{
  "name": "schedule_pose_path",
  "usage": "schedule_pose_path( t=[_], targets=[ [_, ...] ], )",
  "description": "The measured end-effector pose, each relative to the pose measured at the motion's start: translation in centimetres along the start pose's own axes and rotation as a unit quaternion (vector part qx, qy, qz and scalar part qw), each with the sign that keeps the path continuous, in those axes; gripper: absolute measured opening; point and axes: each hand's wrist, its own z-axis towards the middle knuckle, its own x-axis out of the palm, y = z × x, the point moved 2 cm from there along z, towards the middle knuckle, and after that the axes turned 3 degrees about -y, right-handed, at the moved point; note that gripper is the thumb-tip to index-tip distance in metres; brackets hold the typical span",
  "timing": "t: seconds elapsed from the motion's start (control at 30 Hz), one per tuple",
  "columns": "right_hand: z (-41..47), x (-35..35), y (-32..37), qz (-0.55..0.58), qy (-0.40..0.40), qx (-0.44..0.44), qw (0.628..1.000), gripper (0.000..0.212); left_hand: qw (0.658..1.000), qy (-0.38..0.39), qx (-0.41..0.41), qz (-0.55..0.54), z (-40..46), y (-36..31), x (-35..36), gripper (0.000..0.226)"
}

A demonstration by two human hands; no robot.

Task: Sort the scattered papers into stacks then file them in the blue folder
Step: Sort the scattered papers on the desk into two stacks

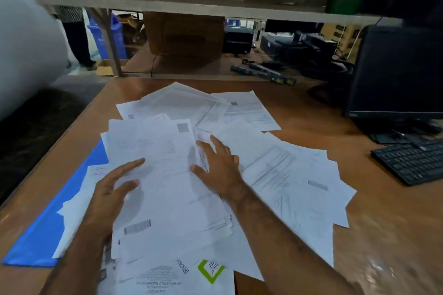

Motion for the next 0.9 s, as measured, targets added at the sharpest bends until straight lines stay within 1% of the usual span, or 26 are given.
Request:
schedule_pose_path(
  t=[0.07, 0.13, 0.17, 0.2, 0.3, 0.33, 0.43, 0.53, 0.6, 0.63, 0.7, 0.8, 0.83, 0.9],
  targets=[
    [-0.4, -1.5, -2.7, -0.079, 0.011, 0.057, 0.995, 0.068, 1.0, -0.007, -0.017, 0.003, 0.0, 0.1, 0.1, 0.044],
    [-1.8, -2.8, -5.6, -0.134, 0.06, 0.12, 0.982, 0.067, 1.0, -0.01, -0.026, 0.005, 0.1, 0.2, 0.1, 0.042],
    [-2.9, -3.2, -6.6, -0.158, 0.081, 0.134, 0.975, 0.068, 1.0, -0.009, -0.025, 0.003, 0.1, 0.2, 0.1, 0.042],
    [-4.1, -3.7, -7.4, -0.185, 0.087, 0.134, 0.97, 0.068, 1.0, -0.009, -0.025, -0.001, 0.1, 0.2, 0.0, 0.041],
    [-7.1, -4.8, -7.6, -0.252, 0.065, 0.122, 0.958, 0.066, 0.999, -0.012, -0.026, -0.015, 0.1, 0.4, 0.1, 0.041],
    [-7.5, -5.1, -7.2, -0.244, 0.061, 0.119, 0.96, 0.065, 0.999, -0.014, -0.029, -0.019, 0.0, 0.4, 0.1, 0.041],
    [-7.3, -6.8, -6.2, -0.132, 0.074, 0.128, 0.98, 0.061, 0.998, -0.019, -0.033, -0.04, -0.3, 0.2, 0.2, 0.042],
    [-6.5, -8.0, -7.6, -0.099, 0.108, 0.106, 0.984, 0.053, 0.998, -0.021, -0.034, -0.047, -0.3, 0.6, 0.1, 0.044],
    [-6.8, -8.2, -8.5, -0.116, 0.173, 0.098, 0.973, 0.058, 0.998, -0.023, -0.037, -0.049, -0.2, 1.0, -0.1, 0.045],
    [-7.1, -8.2, -8.8, -0.148, 0.191, 0.103, 0.965, 0.062, 0.998, -0.025, -0.037, -0.049, -0.1, 1.0, -0.1, 0.045],
    [-7.5, -8.0, -8.9, -0.213, 0.173, 0.128, 0.953, 0.065, 0.998, -0.024, -0.03, -0.047, 0.0, 0.9, 0.0, 0.045],
    [-7.1, -8.3, -7.9, -0.216, 0.151, 0.185, 0.947, 0.065, 0.998, -0.025, -0.036, -0.047, 0.1, 0.9, 0.0, 0.043],
    [-7.0, -8.5, -7.6, -0.211, 0.151, 0.192, 0.946, 0.063, 0.997, -0.025, -0.043, -0.053, 0.1, 0.9, 0.0, 0.043],
    [-6.7, -9.1, -7.2, -0.238, 0.132, 0.171, 0.947, 0.057, 0.996, -0.03, -0.05, -0.062, 0.0, 0.9, 0.0, 0.043]
  ],
)
